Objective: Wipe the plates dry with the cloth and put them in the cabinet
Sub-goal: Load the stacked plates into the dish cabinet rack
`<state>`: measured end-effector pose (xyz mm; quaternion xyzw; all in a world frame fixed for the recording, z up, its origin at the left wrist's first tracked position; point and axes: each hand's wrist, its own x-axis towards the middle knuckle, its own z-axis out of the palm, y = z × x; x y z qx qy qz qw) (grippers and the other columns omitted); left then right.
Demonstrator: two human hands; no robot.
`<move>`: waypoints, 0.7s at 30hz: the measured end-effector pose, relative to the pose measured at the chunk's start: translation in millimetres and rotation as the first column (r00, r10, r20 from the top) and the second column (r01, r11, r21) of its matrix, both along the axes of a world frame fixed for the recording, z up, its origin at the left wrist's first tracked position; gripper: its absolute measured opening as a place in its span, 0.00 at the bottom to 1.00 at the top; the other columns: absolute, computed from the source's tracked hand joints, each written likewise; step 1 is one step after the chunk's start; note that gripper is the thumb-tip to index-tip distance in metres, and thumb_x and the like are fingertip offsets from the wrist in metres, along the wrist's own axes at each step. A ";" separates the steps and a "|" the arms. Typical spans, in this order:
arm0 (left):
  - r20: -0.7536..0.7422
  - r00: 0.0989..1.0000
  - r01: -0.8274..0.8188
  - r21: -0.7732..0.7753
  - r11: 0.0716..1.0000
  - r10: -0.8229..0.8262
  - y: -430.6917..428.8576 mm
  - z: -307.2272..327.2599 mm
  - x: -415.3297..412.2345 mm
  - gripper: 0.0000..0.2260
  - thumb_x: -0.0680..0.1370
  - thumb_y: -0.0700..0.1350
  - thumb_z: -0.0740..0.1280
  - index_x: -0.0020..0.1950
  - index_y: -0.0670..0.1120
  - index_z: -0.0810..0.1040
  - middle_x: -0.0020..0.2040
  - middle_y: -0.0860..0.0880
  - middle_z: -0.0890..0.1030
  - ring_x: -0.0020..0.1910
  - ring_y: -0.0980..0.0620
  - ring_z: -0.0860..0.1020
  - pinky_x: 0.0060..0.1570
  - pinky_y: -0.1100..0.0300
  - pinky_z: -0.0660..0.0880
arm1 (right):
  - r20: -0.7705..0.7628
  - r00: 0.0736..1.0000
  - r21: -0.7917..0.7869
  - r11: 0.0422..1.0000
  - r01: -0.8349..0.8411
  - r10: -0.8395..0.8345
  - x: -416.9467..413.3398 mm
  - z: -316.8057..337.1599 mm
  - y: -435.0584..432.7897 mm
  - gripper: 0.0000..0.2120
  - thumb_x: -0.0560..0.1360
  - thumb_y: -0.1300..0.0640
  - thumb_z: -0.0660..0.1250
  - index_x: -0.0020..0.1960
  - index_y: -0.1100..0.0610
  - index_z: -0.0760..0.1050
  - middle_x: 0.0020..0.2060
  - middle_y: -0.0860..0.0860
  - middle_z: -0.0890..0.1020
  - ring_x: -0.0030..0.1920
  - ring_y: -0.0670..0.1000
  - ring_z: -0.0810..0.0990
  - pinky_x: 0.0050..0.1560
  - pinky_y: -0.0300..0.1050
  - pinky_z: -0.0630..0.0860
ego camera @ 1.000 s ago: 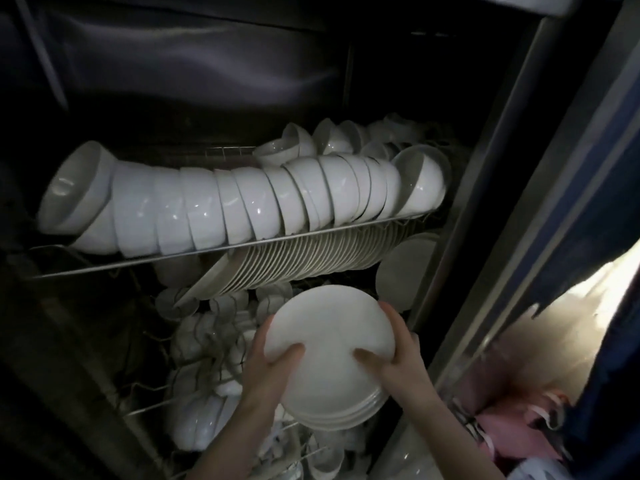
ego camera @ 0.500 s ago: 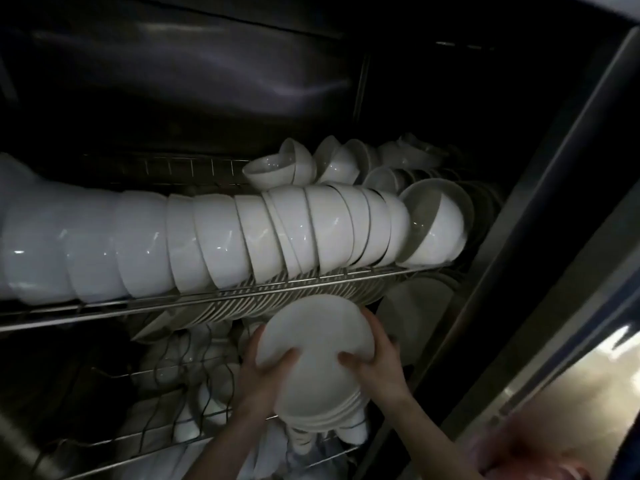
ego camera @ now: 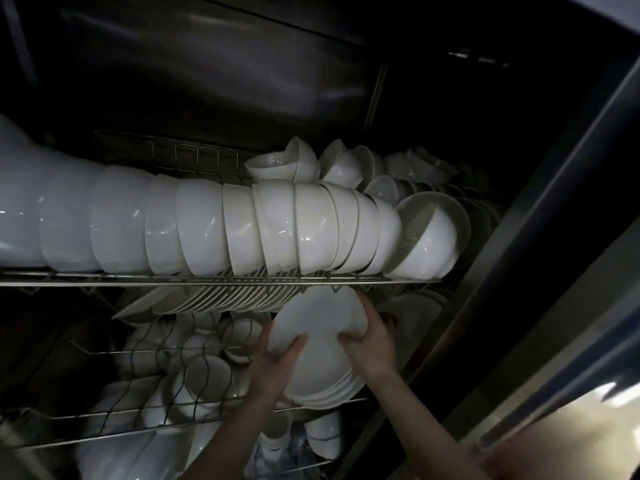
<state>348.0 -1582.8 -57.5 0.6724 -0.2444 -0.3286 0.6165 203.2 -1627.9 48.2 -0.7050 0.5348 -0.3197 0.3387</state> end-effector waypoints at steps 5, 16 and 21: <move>0.039 0.992 0.118 0.083 0.990 -0.121 -9.7 -10.7 -4.4 0.38 0.76 0.58 0.69 0.80 0.50 0.55 0.76 0.44 0.66 0.72 0.43 0.69 0.69 0.50 0.68 | -0.145 0.989 -0.084 0.996 -0.018 0.005 4.7 6.0 -5.3 0.38 0.70 0.63 0.69 0.75 0.39 0.64 0.68 0.58 0.63 0.66 0.60 0.73 0.68 0.45 0.70; 0.374 0.901 0.113 0.286 0.951 -0.219 -11.0 -8.9 -13.1 0.34 0.82 0.59 0.56 0.81 0.44 0.48 0.76 0.37 0.61 0.73 0.38 0.63 0.70 0.49 0.64 | -0.231 0.970 -0.113 0.988 -0.106 0.078 1.9 5.8 -6.1 0.41 0.70 0.64 0.67 0.78 0.42 0.59 0.73 0.57 0.63 0.70 0.58 0.67 0.69 0.43 0.66; 0.419 0.886 0.070 0.302 0.951 -0.198 -10.8 -6.7 -10.8 0.36 0.80 0.62 0.58 0.81 0.46 0.49 0.72 0.38 0.70 0.68 0.38 0.71 0.63 0.52 0.71 | -0.208 0.977 -0.113 0.991 -0.075 0.051 1.4 4.6 -8.0 0.40 0.71 0.63 0.69 0.78 0.42 0.60 0.70 0.59 0.63 0.69 0.59 0.70 0.68 0.41 0.66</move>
